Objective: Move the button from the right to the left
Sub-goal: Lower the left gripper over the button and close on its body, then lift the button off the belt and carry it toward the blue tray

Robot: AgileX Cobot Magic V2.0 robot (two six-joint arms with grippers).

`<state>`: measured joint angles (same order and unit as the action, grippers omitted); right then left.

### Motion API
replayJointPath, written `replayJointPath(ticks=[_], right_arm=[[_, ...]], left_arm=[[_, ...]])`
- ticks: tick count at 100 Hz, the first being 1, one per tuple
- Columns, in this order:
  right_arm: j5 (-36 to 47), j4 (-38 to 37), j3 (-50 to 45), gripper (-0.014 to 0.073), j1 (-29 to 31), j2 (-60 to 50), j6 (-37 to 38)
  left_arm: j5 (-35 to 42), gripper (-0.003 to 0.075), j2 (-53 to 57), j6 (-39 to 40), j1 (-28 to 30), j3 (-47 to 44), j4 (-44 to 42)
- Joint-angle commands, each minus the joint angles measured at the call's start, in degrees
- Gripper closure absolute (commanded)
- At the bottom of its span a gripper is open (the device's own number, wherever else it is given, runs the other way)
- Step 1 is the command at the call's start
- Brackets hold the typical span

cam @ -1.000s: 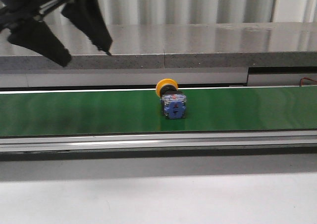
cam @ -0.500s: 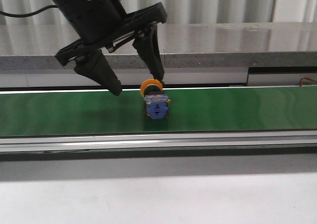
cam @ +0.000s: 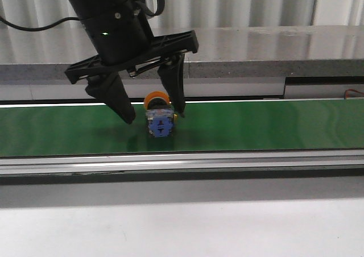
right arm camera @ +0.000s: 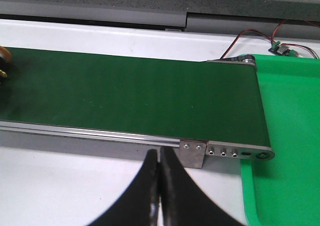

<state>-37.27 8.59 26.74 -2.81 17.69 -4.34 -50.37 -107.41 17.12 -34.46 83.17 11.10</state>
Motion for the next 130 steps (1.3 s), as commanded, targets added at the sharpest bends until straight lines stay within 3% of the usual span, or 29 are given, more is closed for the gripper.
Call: replayJointPath(ticks=[1, 23, 32, 48, 61, 92, 130], right_arm=[[4.52, 0.17, 1.28, 0.0660, -0.02, 0.33, -0.61], [4.52, 0.17, 1.28, 0.0660, -0.02, 0.33, -0.61], [4.52, 0.17, 1.28, 0.0660, -0.02, 0.33, -0.61], [4.52, 0.17, 1.28, 0.0660, -0.02, 0.33, -0.61], [4.52, 0.17, 1.28, 0.0660, -0.02, 0.33, -0.61], [4.52, 0.17, 1.28, 0.0660, -0.02, 0.33, -0.61], [4.52, 0.17, 1.28, 0.0660, -0.02, 0.33, -0.61]], left_arm=[[1.05, 0.0206, 2.26, 1.07, -0.42, 1.98, 0.42], [-0.09, 0.0253, 2.14, 5.66, -0.42, 1.98, -6.48], [-2.26, 0.0349, 2.14, 7.98, -0.42, 1.98, -11.10], [-3.06, 0.0611, 2.14, 8.21, -0.42, 1.98, -12.04], [-3.81, 0.0720, 2.14, 8.21, -0.42, 1.98, -12.04], [-6.70, 0.0730, 4.78, 8.10, 0.52, 2.01, -14.55], [-11.55, 0.0730, 9.79, -2.09, 12.50, 2.01, -14.83]])
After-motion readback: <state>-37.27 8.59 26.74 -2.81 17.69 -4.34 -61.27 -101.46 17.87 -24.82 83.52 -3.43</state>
